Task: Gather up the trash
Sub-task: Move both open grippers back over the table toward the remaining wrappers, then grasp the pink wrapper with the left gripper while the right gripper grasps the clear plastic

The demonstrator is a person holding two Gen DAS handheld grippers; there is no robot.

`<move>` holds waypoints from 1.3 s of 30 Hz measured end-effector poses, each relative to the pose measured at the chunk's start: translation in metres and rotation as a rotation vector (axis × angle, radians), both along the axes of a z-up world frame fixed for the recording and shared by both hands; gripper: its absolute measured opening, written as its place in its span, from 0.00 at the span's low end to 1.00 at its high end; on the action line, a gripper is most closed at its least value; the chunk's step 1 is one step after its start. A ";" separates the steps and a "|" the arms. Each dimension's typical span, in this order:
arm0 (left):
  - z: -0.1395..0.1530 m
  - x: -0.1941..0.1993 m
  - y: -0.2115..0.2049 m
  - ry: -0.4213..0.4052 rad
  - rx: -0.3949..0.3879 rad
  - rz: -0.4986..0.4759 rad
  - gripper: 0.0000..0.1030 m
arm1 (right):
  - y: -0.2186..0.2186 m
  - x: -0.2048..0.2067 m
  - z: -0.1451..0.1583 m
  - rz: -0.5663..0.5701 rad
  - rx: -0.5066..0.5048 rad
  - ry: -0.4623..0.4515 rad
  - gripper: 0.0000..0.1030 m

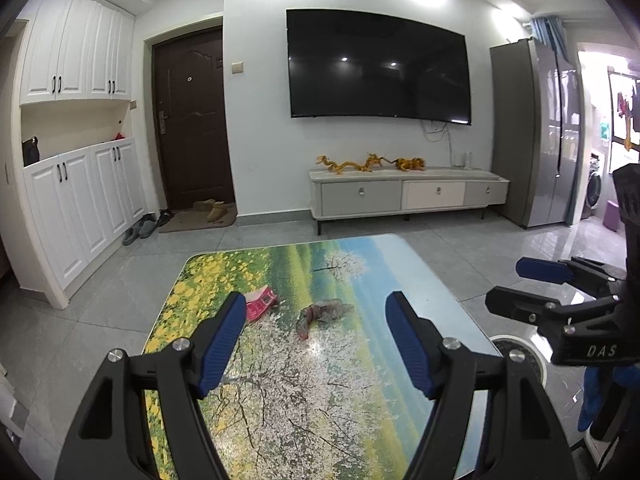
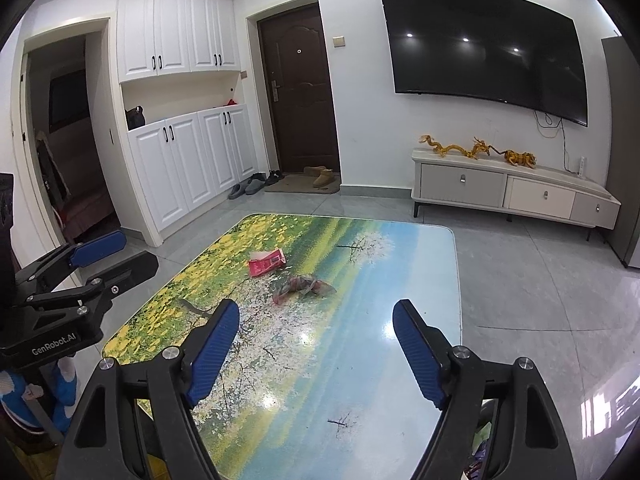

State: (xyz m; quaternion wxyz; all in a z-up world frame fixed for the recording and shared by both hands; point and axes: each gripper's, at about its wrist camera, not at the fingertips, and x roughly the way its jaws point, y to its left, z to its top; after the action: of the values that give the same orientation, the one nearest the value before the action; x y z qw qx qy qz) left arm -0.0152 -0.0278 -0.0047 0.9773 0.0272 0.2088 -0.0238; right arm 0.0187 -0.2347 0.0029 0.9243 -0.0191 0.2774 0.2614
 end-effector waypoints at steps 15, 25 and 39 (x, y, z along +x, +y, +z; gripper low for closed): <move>-0.080 0.090 0.106 0.292 -0.059 -0.004 0.69 | 0.050 0.081 -0.055 0.069 -0.071 0.175 0.78; -0.120 0.215 0.124 0.404 -0.037 -0.114 0.69 | 0.118 0.167 -0.105 0.193 -0.118 0.282 0.78; -0.172 0.302 0.131 0.487 -0.055 -0.151 0.63 | 0.156 0.228 -0.160 0.314 -0.146 0.367 0.61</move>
State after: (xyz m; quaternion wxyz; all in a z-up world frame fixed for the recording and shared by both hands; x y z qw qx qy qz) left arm 0.2870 0.1035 -0.1767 0.8940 0.0094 0.4348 -0.1082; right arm 0.2471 -0.0786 -0.1575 0.8026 -0.0811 0.4525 0.3803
